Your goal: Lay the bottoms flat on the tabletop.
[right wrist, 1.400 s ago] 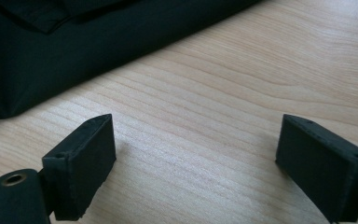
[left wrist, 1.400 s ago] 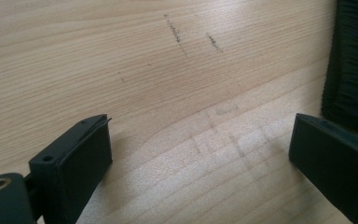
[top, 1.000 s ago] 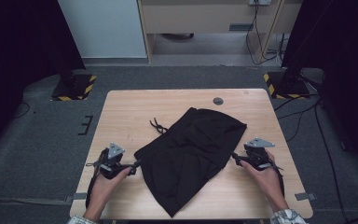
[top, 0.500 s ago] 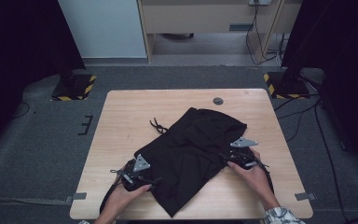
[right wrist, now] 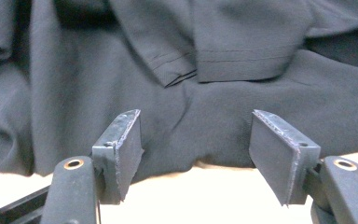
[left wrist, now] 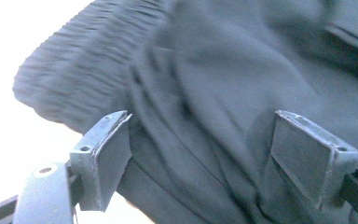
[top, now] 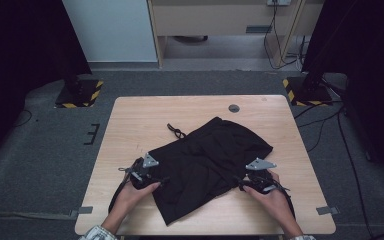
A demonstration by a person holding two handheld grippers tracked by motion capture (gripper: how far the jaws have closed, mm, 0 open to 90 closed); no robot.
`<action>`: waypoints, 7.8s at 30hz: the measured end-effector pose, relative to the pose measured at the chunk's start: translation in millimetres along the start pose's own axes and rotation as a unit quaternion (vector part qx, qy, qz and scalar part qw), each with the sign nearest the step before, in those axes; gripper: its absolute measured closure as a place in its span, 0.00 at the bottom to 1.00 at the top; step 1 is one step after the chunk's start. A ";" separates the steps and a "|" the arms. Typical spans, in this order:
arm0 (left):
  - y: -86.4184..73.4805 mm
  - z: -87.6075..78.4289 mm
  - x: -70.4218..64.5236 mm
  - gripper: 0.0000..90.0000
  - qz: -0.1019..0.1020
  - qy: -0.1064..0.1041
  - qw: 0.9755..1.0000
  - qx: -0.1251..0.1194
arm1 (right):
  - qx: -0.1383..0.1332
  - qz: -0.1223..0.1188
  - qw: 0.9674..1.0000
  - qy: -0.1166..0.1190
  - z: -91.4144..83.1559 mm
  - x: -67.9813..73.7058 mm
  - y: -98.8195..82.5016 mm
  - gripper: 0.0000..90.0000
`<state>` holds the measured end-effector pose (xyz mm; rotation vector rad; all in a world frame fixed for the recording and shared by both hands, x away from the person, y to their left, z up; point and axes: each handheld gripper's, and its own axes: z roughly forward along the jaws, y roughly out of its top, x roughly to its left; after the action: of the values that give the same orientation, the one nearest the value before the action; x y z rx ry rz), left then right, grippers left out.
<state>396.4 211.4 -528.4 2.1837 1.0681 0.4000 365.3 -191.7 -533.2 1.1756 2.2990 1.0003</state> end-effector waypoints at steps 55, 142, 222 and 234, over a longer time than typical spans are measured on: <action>8.1 7.8 -10.5 0.30 0.020 -0.021 0.999 -0.018 | -0.010 0.058 0.998 -0.027 -5.4 -29.8 -4.1 0.61; 16.9 16.9 40.3 0.58 -0.002 0.014 0.999 -0.029 | -0.013 0.072 0.997 -0.009 17.7 -73.8 15.7 0.59; 157.6 -105.6 39.1 0.98 0.026 0.051 0.982 -0.181 | -0.194 0.017 0.980 -0.032 -103.8 -91.3 152.8 0.99; 175.3 -103.5 46.6 0.98 0.027 0.053 0.983 -0.172 | -0.198 0.026 0.979 -0.024 -98.0 -100.6 161.0 0.99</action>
<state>472.5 214.6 -334.0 1.9022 0.9173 0.6797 453.8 -250.7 -347.9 1.0799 1.9184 1.3560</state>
